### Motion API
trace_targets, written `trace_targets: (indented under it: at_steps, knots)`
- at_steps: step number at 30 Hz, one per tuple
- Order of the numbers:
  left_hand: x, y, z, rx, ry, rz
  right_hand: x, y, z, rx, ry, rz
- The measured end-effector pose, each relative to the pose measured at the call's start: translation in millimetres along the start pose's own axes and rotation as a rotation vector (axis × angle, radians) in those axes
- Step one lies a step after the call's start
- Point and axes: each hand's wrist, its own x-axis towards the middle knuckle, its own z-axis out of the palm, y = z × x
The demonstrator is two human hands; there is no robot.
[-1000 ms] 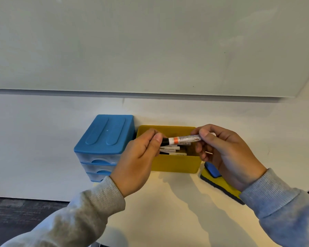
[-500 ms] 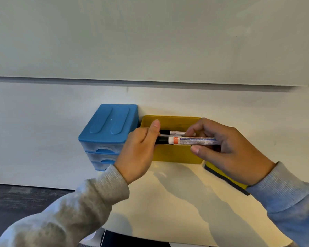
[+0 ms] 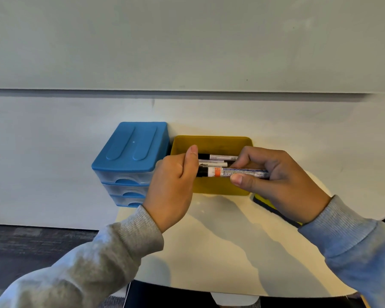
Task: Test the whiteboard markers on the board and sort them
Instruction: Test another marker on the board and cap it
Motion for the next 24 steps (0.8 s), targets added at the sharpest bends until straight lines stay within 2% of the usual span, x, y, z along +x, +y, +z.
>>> trace_targets:
  at_steps: [5,11,13,17,20,24]
  knots:
    - [-0.6,-5.3,-1.2,0.047,-0.018,0.031,-1.9,0.6,5.6,0.231,-0.022,0.171]
    - [5.7,-9.5,-5.3,0.081,-0.076,0.029,-0.2,7.3,13.2,0.366,-0.009,0.338]
    - [11.5,-11.4,-9.0,-0.016,-0.111,-0.017,0.8,7.0,15.2,0.358,0.001,0.318]
    - [19.6,-19.8,-19.6,-0.358,-0.166,-0.188,2.0,7.3,17.9,0.462,0.065,0.288]
    - [16.1,-23.6,-20.8,-0.558,-0.218,-0.24,2.7,8.3,24.0,0.508,0.11,0.284]
    - [7.6,-29.8,-13.0,-0.596,-0.213,-0.254,3.4,6.8,35.4,0.497,0.061,0.262]
